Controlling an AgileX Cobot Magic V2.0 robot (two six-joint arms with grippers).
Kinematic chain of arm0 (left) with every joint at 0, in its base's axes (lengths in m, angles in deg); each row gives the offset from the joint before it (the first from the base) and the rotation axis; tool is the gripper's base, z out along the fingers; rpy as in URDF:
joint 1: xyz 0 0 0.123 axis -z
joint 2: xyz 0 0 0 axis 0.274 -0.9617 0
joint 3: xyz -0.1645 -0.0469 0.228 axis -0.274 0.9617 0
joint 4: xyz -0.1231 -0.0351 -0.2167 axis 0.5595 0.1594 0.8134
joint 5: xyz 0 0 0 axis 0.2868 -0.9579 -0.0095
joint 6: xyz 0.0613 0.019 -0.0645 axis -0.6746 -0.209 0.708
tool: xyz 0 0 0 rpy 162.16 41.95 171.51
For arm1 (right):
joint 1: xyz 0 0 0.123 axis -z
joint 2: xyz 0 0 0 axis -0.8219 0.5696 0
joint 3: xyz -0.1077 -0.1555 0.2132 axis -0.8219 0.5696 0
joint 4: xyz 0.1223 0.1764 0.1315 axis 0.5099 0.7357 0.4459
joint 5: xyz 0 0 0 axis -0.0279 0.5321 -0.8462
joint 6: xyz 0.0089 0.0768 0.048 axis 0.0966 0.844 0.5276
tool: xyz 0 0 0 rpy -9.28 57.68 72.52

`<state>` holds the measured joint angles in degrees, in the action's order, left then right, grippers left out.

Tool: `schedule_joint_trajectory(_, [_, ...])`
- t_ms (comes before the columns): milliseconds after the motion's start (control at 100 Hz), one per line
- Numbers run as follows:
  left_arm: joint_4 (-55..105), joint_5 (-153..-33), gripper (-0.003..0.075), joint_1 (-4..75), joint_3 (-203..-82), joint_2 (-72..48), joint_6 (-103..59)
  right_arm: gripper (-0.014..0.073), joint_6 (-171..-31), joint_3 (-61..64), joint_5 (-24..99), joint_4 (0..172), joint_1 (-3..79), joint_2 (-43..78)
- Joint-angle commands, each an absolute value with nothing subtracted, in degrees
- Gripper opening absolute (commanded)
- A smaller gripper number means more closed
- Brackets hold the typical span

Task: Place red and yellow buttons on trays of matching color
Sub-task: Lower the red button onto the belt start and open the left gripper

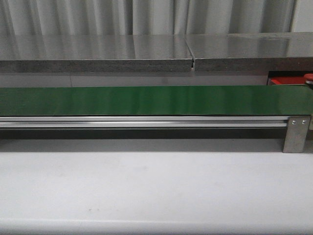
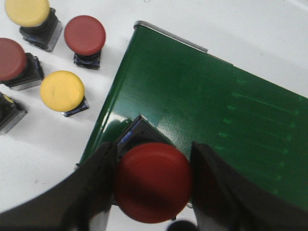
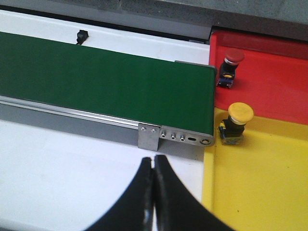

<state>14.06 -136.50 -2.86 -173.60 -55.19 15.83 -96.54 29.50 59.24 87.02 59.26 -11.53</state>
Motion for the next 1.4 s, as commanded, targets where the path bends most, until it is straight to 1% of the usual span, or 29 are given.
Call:
schedule_joint_trajectory(0, [15.41,-133.97,0.0150,-1.67,-175.10,-53.72,15.84,-0.0118,-96.95,27.99,55.47,87.83,59.20,-11.49])
schedule_joint_trajectory(240, [16.88,-135.93,0.0166,-1.66,-175.18,-56.50,15.84,-0.0118,-96.95,27.99,55.47,87.83,59.20,-11.49])
schedule_joint_trajectory(300, [16.88,-135.81,0.0196,-1.66,-175.18,-57.08,15.71,-0.0118,-96.95,27.99,55.47,87.83,59.20,-11.49])
schedule_joint_trajectory(370, [16.88,-135.21,0.0276,-1.66,-175.18,-57.20,15.71,-0.0118,-96.95,27.99,55.47,87.83,59.20,-11.49])
schedule_joint_trajectory(390, [16.88,-134.98,0.0321,-1.66,-175.18,-57.20,15.71,-0.0118,-96.95,27.99,55.47,87.83,59.20,-11.49])
schedule_joint_trajectory(400, [16.88,-134.93,0.0321,-1.66,-175.18,-57.20,15.71,-0.0118,-96.95,27.99,55.47,87.83,59.20,-11.49])
schedule_joint_trajectory(420, [16.91,-134.82,0.0370,-1.66,-175.18,-57.20,15.71,-0.0118,-96.95,27.99,55.47,87.83,59.20,-11.49])
schedule_joint_trajectory(440, [16.91,-134.81,0.0395,-1.66,-175.22,-57.20,15.71,-0.0118,-96.95,27.99,55.47,87.83,59.20,-11.49])
schedule_joint_trajectory(460, [16.91,-134.81,0.0444,-1.66,-175.22,-57.20,15.71,-0.0118,-96.95,27.99,55.47,87.83,59.20,-11.49])
schedule_joint_trajectory(470, [16.91,-134.81,0.0444,-1.66,-175.22,-57.20,15.71,-0.0118,-96.95,27.99,55.47,87.83,59.20,-11.49])
schedule_joint_trajectory(480, [16.91,-134.81,0.0477,-1.66,-175.32,-57.20,15.71,-0.0118,-96.95,27.99,55.47,87.83,59.20,-11.49])
schedule_joint_trajectory(530, [16.91,-134.81,0.0537,-1.66,-175.32,-57.20,15.71,-0.0118,-96.95,27.99,55.47,87.83,59.20,-11.49])
schedule_joint_trajectory(570, [17.17,-134.81,0.0559,-1.66,-175.45,-57.20,15.71,-0.0118,-96.95,27.99,55.47,87.83,59.20,-11.49])
schedule_joint_trajectory(690, [17.95,-135.31,0.0564,-1.66,-176.74,-57.20,15.71,-0.0118,-96.95,27.99,55.47,87.83,59.20,-11.49])
schedule_joint_trajectory(990, [18.99,-138.36,0.0564,-1.89,-184.31,-56.30,15.71,-0.0118,-96.95,27.99,55.47,87.83,59.20,-11.49])
schedule_joint_trajectory(1090, [18.85,-138.76,0.0564,-2.68,-184.87,-56.27,15.71,-0.0118,-96.95,27.99,55.47,87.83,59.20,-11.49])
schedule_joint_trajectory(1390, [18.74,-141.13,0.0564,-10.71,-184.52,-56.27,15.13,-0.0118,-96.95,27.99,55.47,87.83,59.20,-11.49])
